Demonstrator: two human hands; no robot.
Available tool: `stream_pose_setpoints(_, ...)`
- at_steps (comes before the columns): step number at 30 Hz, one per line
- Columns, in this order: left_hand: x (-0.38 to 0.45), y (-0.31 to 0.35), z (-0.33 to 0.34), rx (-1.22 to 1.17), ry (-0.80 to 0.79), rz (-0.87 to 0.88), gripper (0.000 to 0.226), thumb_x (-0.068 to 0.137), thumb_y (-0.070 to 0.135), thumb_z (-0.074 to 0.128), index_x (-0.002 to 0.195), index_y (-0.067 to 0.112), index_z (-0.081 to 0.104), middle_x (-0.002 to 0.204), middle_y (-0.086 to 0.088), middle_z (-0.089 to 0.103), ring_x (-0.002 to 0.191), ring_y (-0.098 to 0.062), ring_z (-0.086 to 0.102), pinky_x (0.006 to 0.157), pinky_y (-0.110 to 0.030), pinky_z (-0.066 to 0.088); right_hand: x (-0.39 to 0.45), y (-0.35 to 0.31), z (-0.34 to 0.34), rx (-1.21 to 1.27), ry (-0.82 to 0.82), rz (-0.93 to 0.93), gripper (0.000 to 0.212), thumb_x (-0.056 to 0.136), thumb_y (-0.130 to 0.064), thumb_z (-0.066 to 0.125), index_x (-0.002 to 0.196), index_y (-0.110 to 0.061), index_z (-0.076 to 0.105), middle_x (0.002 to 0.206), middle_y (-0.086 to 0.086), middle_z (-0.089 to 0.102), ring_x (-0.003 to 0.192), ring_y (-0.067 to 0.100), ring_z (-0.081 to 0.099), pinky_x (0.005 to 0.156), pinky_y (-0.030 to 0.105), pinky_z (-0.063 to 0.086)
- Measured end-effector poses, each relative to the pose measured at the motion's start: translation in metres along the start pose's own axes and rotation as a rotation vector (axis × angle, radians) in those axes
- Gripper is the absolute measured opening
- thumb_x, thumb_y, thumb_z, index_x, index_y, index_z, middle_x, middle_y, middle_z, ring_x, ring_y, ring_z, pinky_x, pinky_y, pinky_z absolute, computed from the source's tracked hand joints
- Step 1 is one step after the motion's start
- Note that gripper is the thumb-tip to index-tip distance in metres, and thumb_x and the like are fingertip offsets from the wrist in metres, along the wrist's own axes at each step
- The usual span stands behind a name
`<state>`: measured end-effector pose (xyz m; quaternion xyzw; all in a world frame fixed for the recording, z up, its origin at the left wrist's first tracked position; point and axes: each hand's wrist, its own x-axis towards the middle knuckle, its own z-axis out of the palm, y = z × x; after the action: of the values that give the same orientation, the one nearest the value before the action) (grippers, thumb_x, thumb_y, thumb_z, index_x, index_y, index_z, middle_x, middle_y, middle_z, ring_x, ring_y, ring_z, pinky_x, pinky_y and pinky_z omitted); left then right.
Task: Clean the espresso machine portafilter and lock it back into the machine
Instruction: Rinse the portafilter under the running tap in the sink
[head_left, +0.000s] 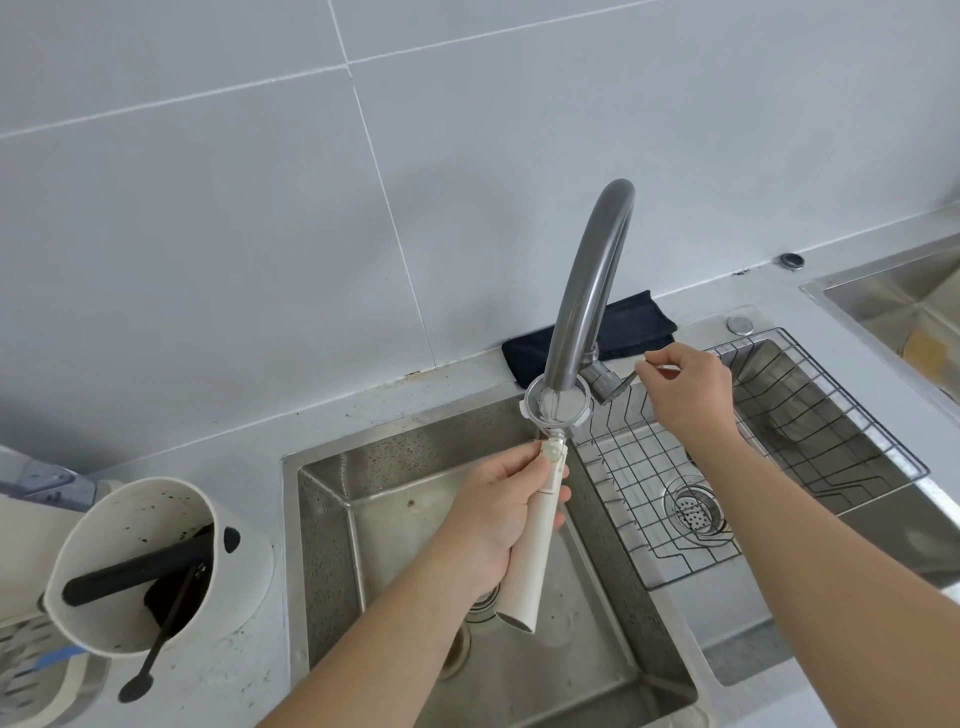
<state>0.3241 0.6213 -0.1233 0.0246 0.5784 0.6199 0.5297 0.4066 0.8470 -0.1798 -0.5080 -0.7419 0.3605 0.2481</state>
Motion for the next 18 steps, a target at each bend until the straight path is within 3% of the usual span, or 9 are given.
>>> stream_pose_setpoints(5, 0.001, -0.005, 0.0, -0.003, 0.02, -0.009, 0.012, 0.09, 0.015, 0.067, 0.088, 0.018, 0.078, 0.096, -0.009, 0.073, 0.081, -0.021, 0.066, 0.066, -0.031, 0.054, 0.0, 0.0, 0.0, 0.0, -0.003, 0.004, 0.014, 0.091, -0.024, 0.066, 0.097, -0.012, 0.072, 0.084, 0.002, 0.071, 0.058, 0.003, 0.054, 0.056, 0.019, 0.041)
stream_pose_setpoints(11, 0.007, -0.007, -0.001, 0.038, 0.051, -0.014, 0.013, 0.089, 0.017, 0.068, 0.081, 0.022, 0.078, 0.087, -0.006, 0.071, 0.077, -0.02, 0.064, 0.064, -0.028, 0.054, -0.001, 0.0, -0.001, 0.002, -0.001, 0.004, 0.013, 0.091, -0.024, 0.066, 0.095, -0.013, 0.072, 0.083, 0.002, 0.071, 0.057, 0.004, 0.055, 0.061, 0.023, 0.044)
stream_pose_setpoints(18, 0.02, -0.006, 0.002, 0.071, 0.046, -0.03, 0.008, 0.089, 0.02, 0.068, 0.092, 0.017, 0.075, 0.088, -0.009, 0.07, 0.076, -0.02, 0.065, 0.067, -0.033, 0.055, -0.001, 0.0, 0.0, 0.007, -0.004, 0.014, 0.013, 0.091, -0.025, 0.066, 0.094, -0.014, 0.072, 0.082, 0.002, 0.072, 0.052, 0.008, 0.054, 0.054, 0.02, 0.043)
